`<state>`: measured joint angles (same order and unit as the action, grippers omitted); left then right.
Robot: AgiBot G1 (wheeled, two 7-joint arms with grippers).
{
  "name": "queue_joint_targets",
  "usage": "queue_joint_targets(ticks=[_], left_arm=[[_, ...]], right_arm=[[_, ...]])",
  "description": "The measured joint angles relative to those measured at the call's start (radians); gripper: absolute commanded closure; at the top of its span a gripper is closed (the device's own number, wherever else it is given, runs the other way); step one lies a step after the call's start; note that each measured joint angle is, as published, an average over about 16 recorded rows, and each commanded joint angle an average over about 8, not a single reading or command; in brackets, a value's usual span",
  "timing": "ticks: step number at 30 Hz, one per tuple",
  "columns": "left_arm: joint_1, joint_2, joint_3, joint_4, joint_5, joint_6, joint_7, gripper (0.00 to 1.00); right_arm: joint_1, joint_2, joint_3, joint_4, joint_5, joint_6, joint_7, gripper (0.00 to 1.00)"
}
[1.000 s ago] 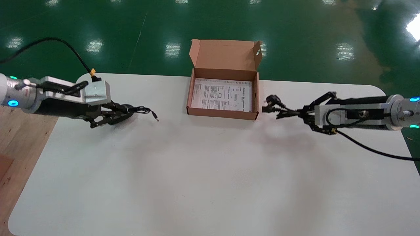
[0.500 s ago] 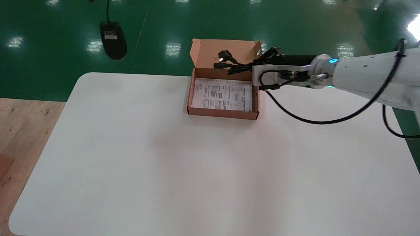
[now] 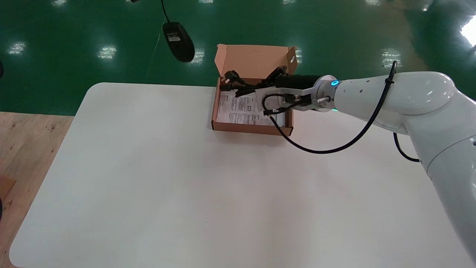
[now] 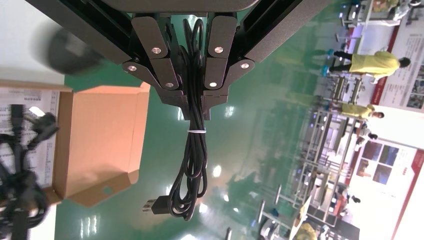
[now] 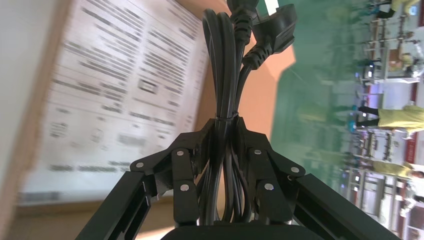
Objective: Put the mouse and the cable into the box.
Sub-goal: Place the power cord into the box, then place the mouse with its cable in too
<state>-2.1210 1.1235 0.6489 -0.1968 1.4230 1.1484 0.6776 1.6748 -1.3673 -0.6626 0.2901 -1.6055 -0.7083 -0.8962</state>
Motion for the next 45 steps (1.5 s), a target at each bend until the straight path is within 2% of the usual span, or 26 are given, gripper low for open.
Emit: queue_joint_targets(ticks=[3, 5, 13, 21, 34, 45], left_arm=[[-0.005, 0.005, 0.002, 0.011, 0.003, 0.001, 0.005, 1.00], [-0.008, 0.007, 0.004, 0.018, 0.006, 0.002, 0.006, 1.00], [-0.004, 0.023, 0.007, 0.047, 0.009, 0.012, 0.011, 1.00], [0.043, 0.080, -0.009, 0.079, -0.019, -0.006, 0.048, 1.00], [0.216, 0.224, -0.056, 0.092, -0.112, -0.187, 0.097, 1.00], [0.408, 0.248, -0.021, -0.012, -0.203, -0.279, -0.015, 1.00]], right_arm=[[-0.005, 0.000, -0.030, 0.010, 0.015, -0.001, 0.014, 0.17], [-0.006, 0.000, -0.049, 0.014, 0.025, -0.001, 0.023, 0.00], [0.004, 0.006, -0.109, 0.011, 0.072, 0.004, 0.052, 0.00], [0.060, 0.049, -0.123, -0.072, 0.124, -0.029, 0.085, 0.00], [0.219, 0.234, -0.092, -0.234, 0.178, -0.158, 0.117, 0.00], [0.297, 0.368, -0.096, -0.284, 0.171, -0.180, 0.114, 0.00]])
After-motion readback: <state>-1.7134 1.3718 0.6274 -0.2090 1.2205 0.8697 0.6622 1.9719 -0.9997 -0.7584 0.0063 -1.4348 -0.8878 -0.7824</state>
